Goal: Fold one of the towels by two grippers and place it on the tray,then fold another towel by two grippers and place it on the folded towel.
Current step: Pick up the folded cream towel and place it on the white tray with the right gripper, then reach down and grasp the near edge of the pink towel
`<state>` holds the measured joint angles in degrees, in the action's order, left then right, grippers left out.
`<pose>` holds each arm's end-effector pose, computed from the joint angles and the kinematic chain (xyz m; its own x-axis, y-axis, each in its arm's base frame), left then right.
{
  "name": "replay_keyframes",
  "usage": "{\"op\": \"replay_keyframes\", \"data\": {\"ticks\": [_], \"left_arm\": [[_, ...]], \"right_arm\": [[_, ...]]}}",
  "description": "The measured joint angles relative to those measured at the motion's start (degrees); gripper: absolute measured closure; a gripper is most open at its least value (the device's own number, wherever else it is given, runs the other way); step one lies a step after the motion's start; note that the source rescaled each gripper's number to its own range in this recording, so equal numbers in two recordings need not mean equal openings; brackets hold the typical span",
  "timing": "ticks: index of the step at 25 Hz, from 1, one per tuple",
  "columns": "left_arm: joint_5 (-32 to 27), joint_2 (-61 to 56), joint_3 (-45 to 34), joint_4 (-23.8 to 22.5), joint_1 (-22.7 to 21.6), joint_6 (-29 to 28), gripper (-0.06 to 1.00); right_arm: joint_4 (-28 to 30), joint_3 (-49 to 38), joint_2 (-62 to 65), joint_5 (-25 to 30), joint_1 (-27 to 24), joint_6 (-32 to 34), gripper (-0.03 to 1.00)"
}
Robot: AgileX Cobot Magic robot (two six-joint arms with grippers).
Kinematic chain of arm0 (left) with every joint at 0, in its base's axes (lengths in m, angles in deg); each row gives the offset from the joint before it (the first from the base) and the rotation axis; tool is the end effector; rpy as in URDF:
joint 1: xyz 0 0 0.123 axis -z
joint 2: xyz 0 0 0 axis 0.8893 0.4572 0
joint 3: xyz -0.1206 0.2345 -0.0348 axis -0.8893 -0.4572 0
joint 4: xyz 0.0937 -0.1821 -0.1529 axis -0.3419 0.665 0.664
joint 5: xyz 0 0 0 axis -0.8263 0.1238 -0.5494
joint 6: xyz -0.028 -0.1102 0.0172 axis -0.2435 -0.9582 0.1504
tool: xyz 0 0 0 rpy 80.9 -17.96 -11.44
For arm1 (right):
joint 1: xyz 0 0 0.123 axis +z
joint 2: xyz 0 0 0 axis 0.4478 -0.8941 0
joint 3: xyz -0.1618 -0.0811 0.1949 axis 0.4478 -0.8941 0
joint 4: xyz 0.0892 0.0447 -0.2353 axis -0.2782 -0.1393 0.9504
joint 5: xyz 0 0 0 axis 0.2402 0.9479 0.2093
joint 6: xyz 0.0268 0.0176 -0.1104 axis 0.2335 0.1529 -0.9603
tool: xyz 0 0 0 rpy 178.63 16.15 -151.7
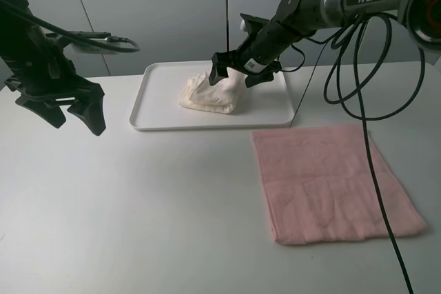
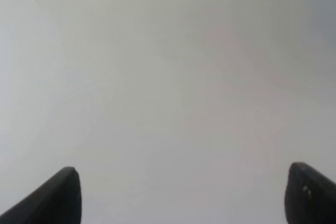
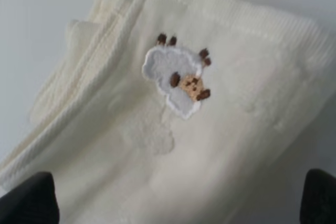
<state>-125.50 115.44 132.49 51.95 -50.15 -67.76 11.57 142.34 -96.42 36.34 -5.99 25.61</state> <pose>0.3187 -0.0800 0.1754 -0.9540 0.2941 -0.0583 0.2977 0.9523 -0.0675 0.4599 0.2125 0.0940 -0.8666 -0.2117 -0.4518 -0.3845 0.8604 0.3344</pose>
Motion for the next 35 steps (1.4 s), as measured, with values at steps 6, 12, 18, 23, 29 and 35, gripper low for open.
{"op": "replay_keyframes", "data": {"ticks": [6, 12, 18, 23, 29, 35], "left_arm": [[0.0, 0.0, 0.0, 0.0, 0.0, 1.1, -0.05], [0.0, 0.0, 0.0, 0.0, 0.0, 3.5, -0.05], [-0.5, 0.0, 0.0, -0.2, 0.6, 4.1, -0.05], [-0.2, 0.0, 0.0, -2.5, 7.9, 6.5, -0.05], [1.8, 0.0, 0.0, -5.5, 16.5, 9.3, -0.05], [5.9, 0.0, 0.0, -6.4, 22.4, 20.5, -0.05]], "right_arm": [[15.6, 0.0, 9.0, 4.6, 0.0, 0.7, -0.03], [26.6, -0.6, 18.3, 13.1, -0.2, 3.1, -0.03], [30.7, -19.2, 31.7, 8.0, -2.4, 5.6, -0.03], [35.9, -36.3, 44.3, 6.7, -2.4, 6.2, -0.03], [37.0, -46.0, 54.0, 14.6, -2.4, 0.9, -0.03], [38.9, -50.3, 54.8, 26.2, -2.4, -13.2, -0.03]]}}
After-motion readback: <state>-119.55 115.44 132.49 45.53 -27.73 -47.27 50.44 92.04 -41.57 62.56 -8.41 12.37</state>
